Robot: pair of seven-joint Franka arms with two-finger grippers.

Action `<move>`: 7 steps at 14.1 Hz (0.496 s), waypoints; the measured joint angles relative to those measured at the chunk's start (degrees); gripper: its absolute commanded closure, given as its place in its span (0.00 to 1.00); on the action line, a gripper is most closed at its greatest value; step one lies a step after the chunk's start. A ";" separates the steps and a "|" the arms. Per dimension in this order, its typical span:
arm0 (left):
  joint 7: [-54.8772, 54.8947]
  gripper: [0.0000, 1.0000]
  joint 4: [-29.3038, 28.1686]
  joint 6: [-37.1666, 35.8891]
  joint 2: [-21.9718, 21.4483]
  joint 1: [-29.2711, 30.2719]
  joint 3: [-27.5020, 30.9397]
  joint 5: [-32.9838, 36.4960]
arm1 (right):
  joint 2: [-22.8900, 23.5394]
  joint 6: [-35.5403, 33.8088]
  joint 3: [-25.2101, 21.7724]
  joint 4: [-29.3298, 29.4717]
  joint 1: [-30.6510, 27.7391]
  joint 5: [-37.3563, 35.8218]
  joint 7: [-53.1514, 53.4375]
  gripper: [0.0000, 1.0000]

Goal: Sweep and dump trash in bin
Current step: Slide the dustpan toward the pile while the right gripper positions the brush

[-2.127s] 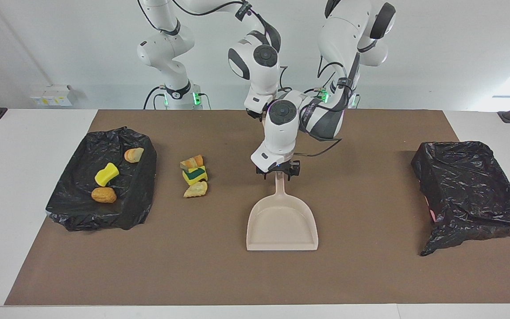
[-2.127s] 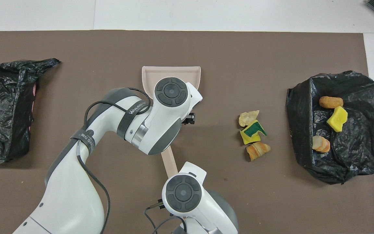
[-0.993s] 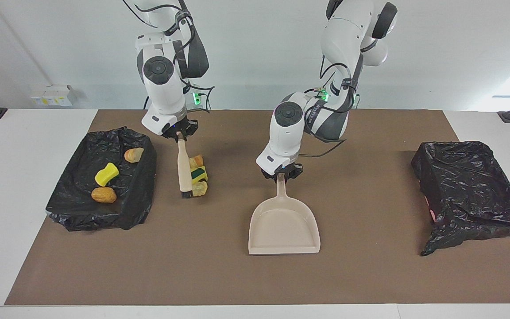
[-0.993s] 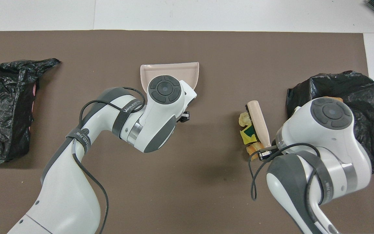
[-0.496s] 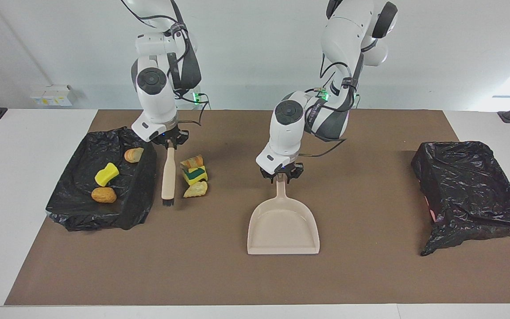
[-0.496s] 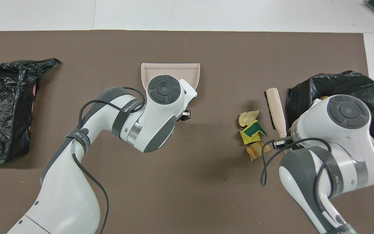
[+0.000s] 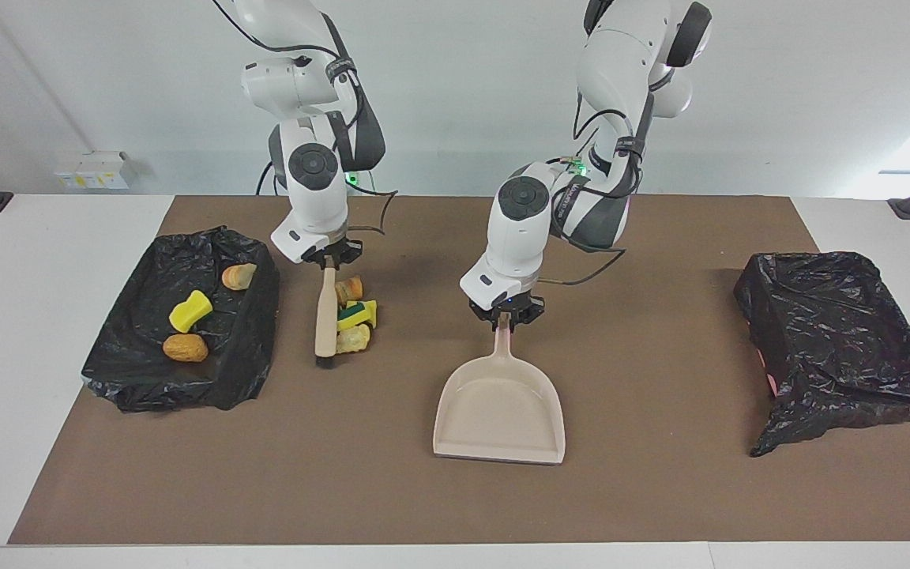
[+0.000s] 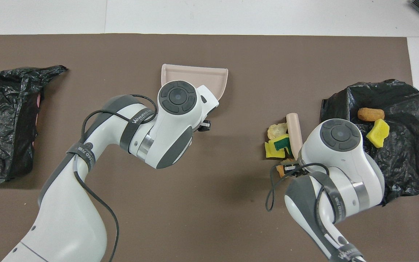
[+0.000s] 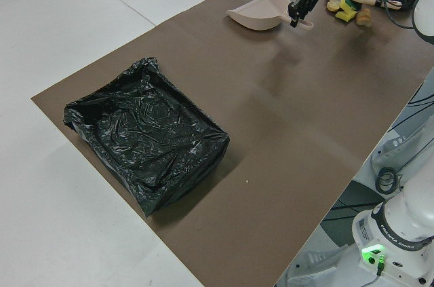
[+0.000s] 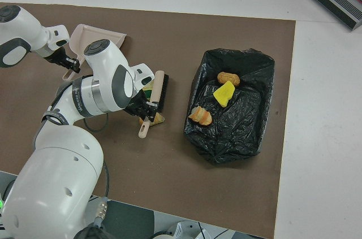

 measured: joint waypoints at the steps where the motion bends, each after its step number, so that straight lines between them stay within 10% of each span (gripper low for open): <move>1: 5.18 1.00 0.01 -0.68 -0.76 1.06 0.06 0.01 | 0.03 0.15 0.02 0.02 0.21 1.84 0.00 1.00; 7: 39.59 1.00 0.00 -14.47 -4.81 3.25 0.53 3.87 | 0.02 -0.49 -0.23 4.41 2.07 5.68 3.57 1.00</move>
